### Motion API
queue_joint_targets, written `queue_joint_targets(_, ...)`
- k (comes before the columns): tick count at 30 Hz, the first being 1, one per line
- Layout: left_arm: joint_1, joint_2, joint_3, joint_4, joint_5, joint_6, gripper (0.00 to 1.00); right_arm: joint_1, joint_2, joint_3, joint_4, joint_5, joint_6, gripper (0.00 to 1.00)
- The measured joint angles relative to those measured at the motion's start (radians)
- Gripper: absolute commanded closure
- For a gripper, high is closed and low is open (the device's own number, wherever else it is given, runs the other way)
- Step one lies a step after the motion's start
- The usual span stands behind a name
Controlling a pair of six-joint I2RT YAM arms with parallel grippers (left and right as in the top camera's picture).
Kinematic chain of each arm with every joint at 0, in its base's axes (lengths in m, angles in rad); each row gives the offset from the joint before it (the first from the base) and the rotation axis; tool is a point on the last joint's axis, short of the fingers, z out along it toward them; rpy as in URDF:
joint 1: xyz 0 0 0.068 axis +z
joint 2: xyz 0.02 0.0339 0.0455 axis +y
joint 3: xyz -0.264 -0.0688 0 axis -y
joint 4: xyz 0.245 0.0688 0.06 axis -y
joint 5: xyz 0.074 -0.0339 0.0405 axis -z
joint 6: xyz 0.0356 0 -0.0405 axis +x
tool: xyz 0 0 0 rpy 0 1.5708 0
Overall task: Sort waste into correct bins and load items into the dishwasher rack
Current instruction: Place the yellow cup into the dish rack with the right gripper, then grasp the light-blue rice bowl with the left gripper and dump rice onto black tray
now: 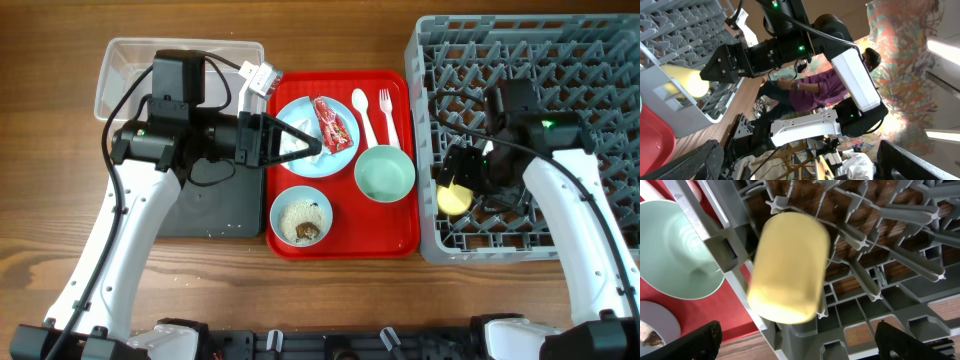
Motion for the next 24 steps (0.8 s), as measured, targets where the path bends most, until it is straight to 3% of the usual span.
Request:
queue_joint_targets(4,-0.003,0.000,0.000,-0.004,-0.042,0.000,0.07,0.000,-0.050,0.056,0.019,-0.024,-0.044,0.02)
queue_joint_targets(6,-0.029,0.000,0.002,-0.055,-0.175,0.005,0.15,0.000,-0.128,0.113,0.084,-0.055,-0.071,0.02)
queue_joint_targets(9,-0.125,0.001,0.005,-0.158,-0.546,0.000,0.20,0.000,-0.293,0.159,0.212,-0.126,-0.093,0.02)
queue_joint_targets(12,-0.365,0.027,0.000,-0.275,-1.081,-0.091,0.35,0.000,-0.392,0.171,0.235,-0.165,-0.097,0.02)
queue_joint_targets(15,-0.512,0.101,-0.031,-0.259,-1.376,-0.204,0.46,0.000,-0.405,0.171,0.220,-0.177,-0.097,0.02)
queue_joint_targets(19,-0.610,0.261,-0.046,-0.191,-1.532,-0.301,0.68,0.000,-0.381,0.170,0.181,-0.181,-0.097,0.04)
queue_joint_targets(21,-0.631,0.335,-0.047,-0.183,-1.547,-0.334,0.77,0.000,-0.374,0.170,0.169,-0.182,-0.097,0.04)
queue_joint_targets(23,-0.644,0.414,-0.048,-0.155,-1.549,-0.353,0.95,0.000,-0.370,0.170,0.166,-0.184,-0.097,0.04)
queue_joint_targets(24,-0.647,0.428,-0.050,-0.152,-1.549,-0.362,0.96,0.000,-0.370,0.170,0.166,-0.184,-0.097,0.04)
